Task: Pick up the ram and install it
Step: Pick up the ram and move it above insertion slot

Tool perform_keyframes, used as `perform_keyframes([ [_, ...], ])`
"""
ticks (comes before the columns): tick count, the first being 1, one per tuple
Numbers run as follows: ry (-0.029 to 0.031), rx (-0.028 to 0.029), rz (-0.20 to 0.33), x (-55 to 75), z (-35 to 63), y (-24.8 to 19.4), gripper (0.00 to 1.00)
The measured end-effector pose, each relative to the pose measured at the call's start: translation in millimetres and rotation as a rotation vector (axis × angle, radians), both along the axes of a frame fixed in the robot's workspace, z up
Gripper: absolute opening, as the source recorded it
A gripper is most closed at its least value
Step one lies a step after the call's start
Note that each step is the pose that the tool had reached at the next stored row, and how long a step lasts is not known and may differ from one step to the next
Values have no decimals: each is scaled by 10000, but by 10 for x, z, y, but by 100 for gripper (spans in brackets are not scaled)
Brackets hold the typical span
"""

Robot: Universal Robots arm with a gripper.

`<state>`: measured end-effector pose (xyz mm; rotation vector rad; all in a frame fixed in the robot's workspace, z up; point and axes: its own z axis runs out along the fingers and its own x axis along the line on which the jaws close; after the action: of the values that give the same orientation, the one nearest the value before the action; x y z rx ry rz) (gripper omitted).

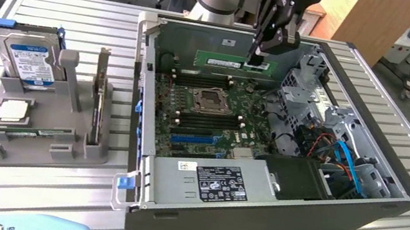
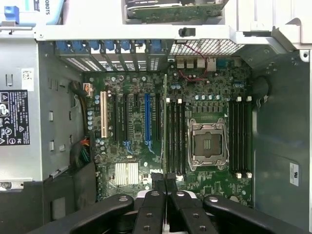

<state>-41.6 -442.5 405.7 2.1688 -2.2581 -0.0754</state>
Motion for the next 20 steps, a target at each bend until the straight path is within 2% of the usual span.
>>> perform_keyframes([
  [8, 0, 0, -1, 51, -5, 18, 11],
  [15, -1, 0, 15, 194, -11, 38, 11],
  [20, -1, 0, 14, 201, -12, 43, 11],
])
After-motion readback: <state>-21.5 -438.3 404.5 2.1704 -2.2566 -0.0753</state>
